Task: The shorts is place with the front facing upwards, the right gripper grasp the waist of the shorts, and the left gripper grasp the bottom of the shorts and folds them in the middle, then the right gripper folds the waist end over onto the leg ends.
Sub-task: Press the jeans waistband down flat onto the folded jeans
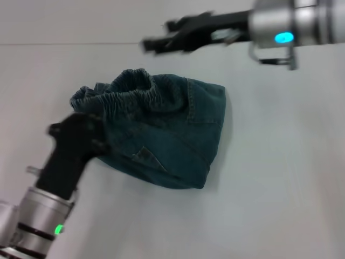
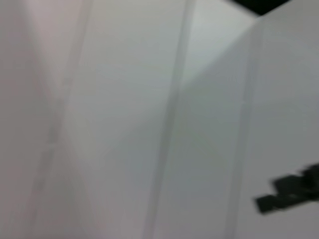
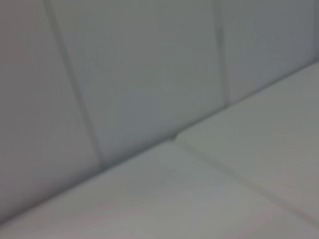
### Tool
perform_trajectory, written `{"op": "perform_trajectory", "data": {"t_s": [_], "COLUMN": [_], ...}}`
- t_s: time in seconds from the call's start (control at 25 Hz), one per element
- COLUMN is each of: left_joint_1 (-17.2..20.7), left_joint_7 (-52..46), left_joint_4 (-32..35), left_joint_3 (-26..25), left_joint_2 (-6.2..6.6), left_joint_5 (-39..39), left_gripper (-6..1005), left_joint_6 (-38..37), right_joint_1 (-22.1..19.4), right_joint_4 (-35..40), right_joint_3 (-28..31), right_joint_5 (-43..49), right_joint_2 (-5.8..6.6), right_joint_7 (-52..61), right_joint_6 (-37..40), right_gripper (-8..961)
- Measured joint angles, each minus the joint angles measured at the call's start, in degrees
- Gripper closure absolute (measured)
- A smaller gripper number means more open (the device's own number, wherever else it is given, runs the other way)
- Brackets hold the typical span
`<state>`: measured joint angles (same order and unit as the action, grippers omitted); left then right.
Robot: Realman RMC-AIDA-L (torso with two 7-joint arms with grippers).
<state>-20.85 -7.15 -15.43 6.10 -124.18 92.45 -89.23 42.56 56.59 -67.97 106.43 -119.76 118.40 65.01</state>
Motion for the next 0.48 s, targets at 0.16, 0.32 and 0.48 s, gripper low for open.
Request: {"op": "perform_trajectory", "data": {"t_s": [0.16, 0.32, 0.48], "left_joint_1": [-4.1, -9.1, -14.9], "left_joint_7": [-1.3, -2.7, -3.0], "left_joint_4": [1.2, 3.1, 4.9], "left_joint_3": [3.4, 4.3, 3.9], "left_joint_2": [0.04, -0.08, -0.22], "left_joint_5": [6.0, 7.1, 7.3], "left_gripper": [999, 999, 999], "left_joint_6": [1.7, 10.3, 21.1], "right_joint_1": [-9.1, -16.6, -21.3], "right_joint_4": [1.4, 0.0, -4.6], "right_joint_3": [6.5, 12.6, 16.6], "right_joint_5": [-12.4, -22.0, -29.5], "right_joint_2": [0.16, 0.1, 0.1], "right_joint_7": [-6.4, -11.5, -15.8], "right_joint_6": [0.9, 3.9, 7.9], "right_gripper": [31, 32, 34]}}
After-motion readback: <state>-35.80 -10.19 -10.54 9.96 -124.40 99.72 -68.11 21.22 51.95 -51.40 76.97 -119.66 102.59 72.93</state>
